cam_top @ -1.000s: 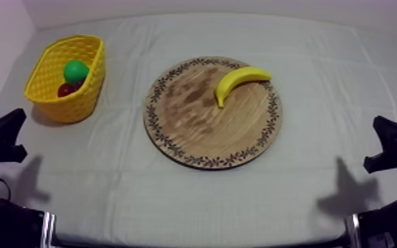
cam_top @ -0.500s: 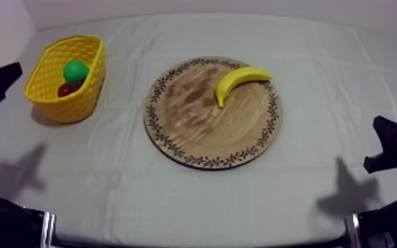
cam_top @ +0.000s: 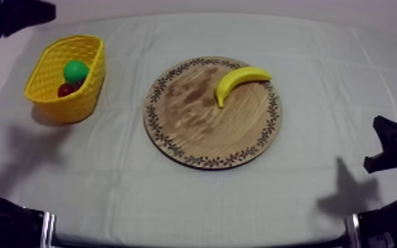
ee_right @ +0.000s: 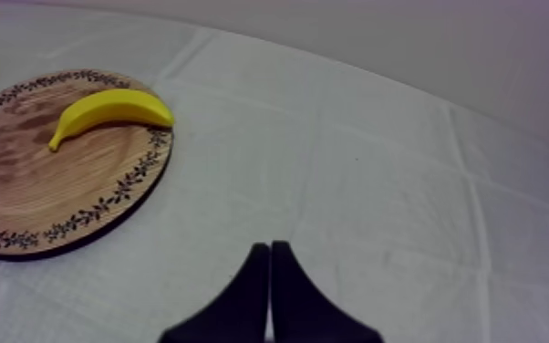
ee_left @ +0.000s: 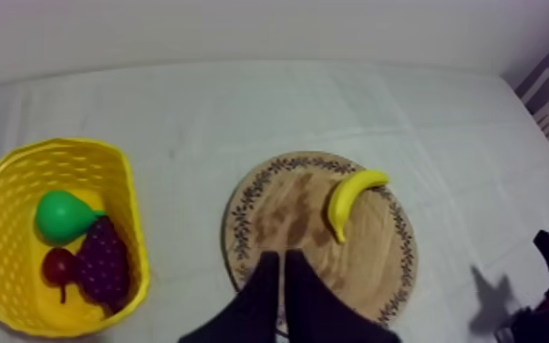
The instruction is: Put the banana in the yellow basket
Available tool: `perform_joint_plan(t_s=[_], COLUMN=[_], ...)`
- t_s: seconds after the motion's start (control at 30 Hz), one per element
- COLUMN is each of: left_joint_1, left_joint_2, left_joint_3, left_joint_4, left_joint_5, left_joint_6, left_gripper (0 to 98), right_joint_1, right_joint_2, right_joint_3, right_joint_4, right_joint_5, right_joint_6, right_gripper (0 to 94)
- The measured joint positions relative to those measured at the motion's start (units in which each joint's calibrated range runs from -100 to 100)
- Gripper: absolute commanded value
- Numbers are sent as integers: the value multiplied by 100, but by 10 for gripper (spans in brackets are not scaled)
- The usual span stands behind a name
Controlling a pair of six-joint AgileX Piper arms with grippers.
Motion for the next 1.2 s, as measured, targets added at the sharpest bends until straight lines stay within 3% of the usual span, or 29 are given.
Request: perform_joint_plan(t_s=[0.27,0.57,0.9,1.07,1.2], left_joint_1=[100,581,1052,1169,1216], left_joint_2=[2023,4003,5938,6678,7174], left_joint_3=[-2175,-4303,-6358,-7202,-7770], left_joint_4=[469,479,364,331,325], left_joint_5=[1522,2602,3467,3509,3434], left_joint_6=[428,617,419,117,-304], left_gripper=[0,0,0,0,0], right_joint_1=[0,0,0,0,0], right_joint_2=[0,0,0,0,0], right_joint_3=[0,0,0,0,0], right_joint_4=[0,0,0,0,0], right_joint_5=[0,0,0,0,0], right_joint_6=[0,0,0,0,0], right_gripper=[2,2,2,2,2])
